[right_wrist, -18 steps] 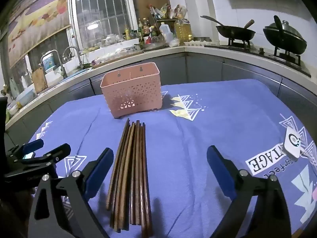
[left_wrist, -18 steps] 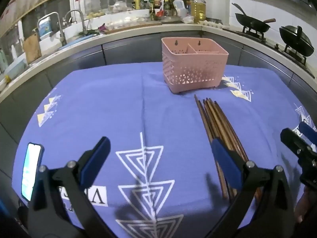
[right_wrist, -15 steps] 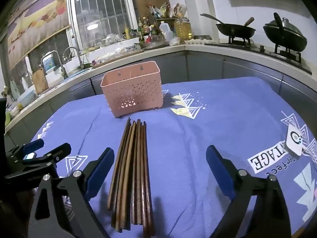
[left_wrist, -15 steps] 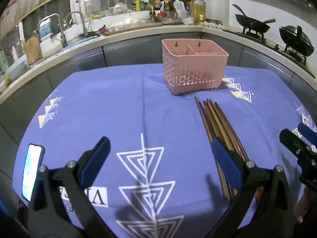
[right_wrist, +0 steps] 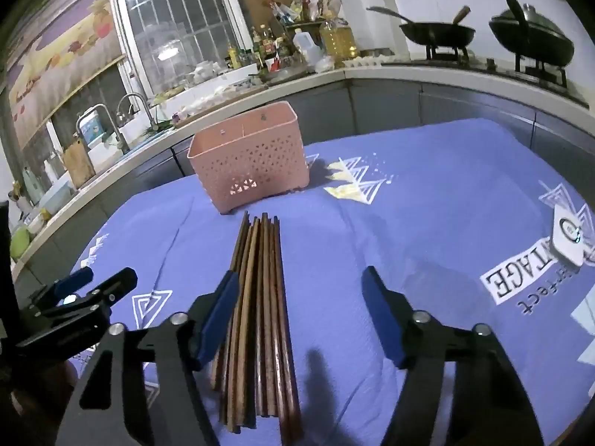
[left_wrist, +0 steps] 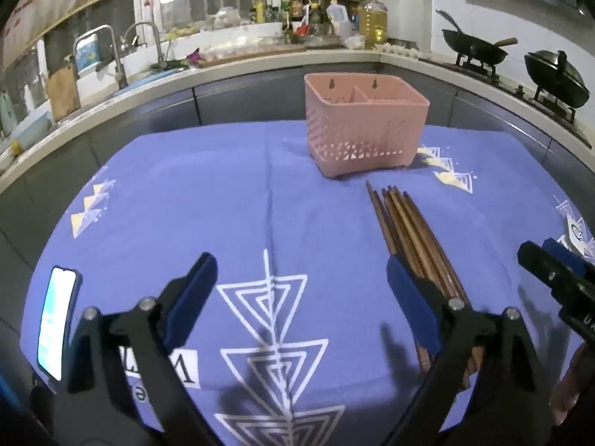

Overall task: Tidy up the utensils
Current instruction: 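Move both tools toward the pile of brown wooden chopsticks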

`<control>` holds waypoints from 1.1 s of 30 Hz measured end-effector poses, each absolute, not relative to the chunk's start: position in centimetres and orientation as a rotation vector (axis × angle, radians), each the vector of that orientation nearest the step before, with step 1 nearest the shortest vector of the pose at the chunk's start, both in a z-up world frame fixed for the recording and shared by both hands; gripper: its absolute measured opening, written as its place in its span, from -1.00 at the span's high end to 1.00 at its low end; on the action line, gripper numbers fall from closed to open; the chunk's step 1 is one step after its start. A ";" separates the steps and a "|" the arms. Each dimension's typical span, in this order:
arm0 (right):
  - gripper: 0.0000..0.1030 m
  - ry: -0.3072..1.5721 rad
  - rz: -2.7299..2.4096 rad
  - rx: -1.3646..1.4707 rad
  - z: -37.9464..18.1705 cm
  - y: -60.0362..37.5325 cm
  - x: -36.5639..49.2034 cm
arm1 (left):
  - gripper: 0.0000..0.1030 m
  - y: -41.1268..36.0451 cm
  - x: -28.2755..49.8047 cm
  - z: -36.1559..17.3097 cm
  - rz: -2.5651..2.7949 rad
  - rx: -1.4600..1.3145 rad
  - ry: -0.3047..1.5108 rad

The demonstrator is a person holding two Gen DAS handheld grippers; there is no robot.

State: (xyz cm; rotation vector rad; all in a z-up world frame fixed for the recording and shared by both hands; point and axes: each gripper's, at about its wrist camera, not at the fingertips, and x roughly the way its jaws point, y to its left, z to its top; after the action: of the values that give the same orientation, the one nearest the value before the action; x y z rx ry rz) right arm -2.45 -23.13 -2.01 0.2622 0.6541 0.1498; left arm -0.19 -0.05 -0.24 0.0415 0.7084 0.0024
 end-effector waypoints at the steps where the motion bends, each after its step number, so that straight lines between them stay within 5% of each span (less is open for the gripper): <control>1: -0.21 0.657 0.151 0.270 -2.1 -23.2 -2.3 | -0.71 0.1 -0.1 -0.5 0.006 0.037 0.716; 11: 0.10 0.722 0.164 0.236 -3.7 -22.9 -1.6 | -0.71 0.7 0.8 -2.3 0.011 0.038 0.767; 33: 0.15 0.808 0.162 0.202 -5.8 -23.2 -0.5 | -0.71 0.4 1.3 -3.3 -0.067 0.031 0.791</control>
State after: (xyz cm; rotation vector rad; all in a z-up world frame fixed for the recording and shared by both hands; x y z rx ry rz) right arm -0.54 -23.24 -5.80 0.2022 0.8085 0.1615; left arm 1.26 0.40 -3.29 0.0305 0.7911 -0.0669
